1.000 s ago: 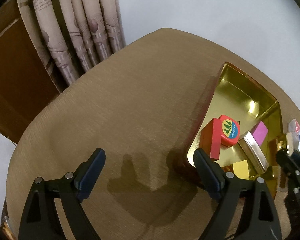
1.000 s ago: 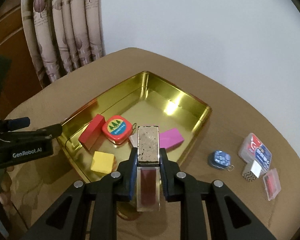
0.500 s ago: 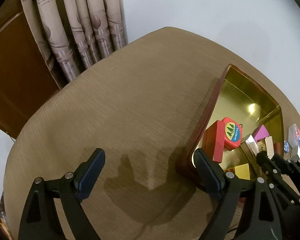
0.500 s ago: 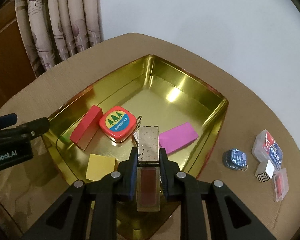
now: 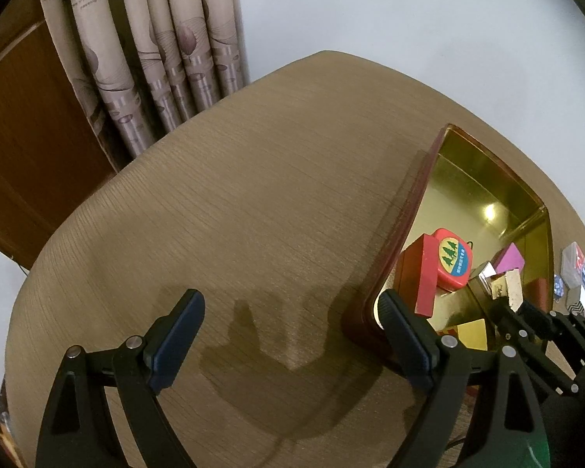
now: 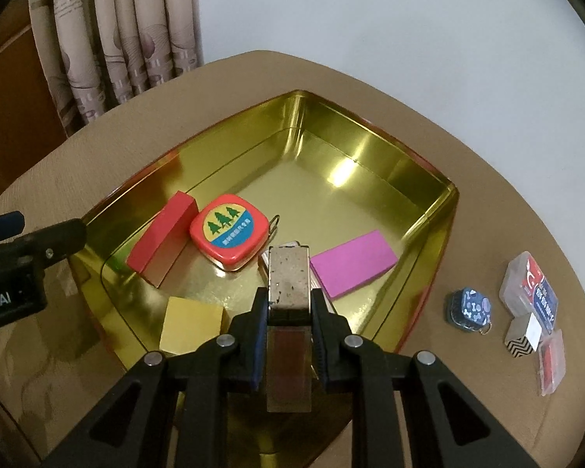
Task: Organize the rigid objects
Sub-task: 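Lower the gold-topped pink stick into the gold tin and open the right tool, then grasp the clear box with red contents with the right tool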
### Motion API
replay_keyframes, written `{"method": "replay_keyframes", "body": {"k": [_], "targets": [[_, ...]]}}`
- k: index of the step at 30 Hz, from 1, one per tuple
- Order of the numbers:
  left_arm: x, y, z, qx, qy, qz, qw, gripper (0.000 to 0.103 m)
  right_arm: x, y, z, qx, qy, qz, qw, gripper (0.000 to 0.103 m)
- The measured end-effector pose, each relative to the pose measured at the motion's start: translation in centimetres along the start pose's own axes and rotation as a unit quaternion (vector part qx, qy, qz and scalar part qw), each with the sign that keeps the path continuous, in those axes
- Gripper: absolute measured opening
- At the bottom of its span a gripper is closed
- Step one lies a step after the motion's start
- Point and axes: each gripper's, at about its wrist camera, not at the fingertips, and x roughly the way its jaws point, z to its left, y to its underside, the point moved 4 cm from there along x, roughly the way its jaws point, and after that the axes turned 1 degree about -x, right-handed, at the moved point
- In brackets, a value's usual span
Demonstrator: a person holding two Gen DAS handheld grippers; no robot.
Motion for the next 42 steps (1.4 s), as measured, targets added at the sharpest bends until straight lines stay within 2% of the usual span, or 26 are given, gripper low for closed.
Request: {"method": "replay_keyframes", "body": {"k": [4,9,14,22,28,32,36,42], "targets": [[0.1,0.1,-0.1,0.000,-0.001,-0.001,1.0000,0.088,-0.1,0.0,0.1,-0.001,-0.007,0.003,1.000,0.021],[0.1,0.1,-0.2,0.001,-0.002,-0.001,1.0000,0.088,-1.0,-0.1,0.1,0.000,-0.001,-0.006,1.000,0.039],[0.1,0.1,-0.3,0.007,-0.009,-0.007,0.9999,0.088,-2.6,-0.3,-0.5,0.001,0.008,-0.019,1.000,0.039],[-0.3,0.0,-0.6,0.021,-0.020,-0.017,0.9994,0.089,-6.0,1.0,-3.8,0.041,0.004,-0.051,0.998,0.042],[-0.4,0.0,-0.6,0.026,-0.026,-0.022,0.9991,0.089,-7.1,4.7,-8.9,0.077,0.037,-0.045,0.995,0.046],[-0.4,0.1,-0.6,0.029,-0.030,-0.024,0.9988,0.089,-6.9,8.3,-14.1,0.121,0.071,-0.019,0.990,0.046],[-0.7,-0.1,-0.7,0.036,-0.023,-0.039,0.9983,0.089,-7.4,11.0,-19.6,0.162,0.101,-0.018,0.981,0.049],[-1.1,0.1,-1.3,0.049,-0.024,-0.051,0.9972,0.089,-7.5,12.2,-25.6,0.152,0.106,-0.013,0.983,0.060]]}}
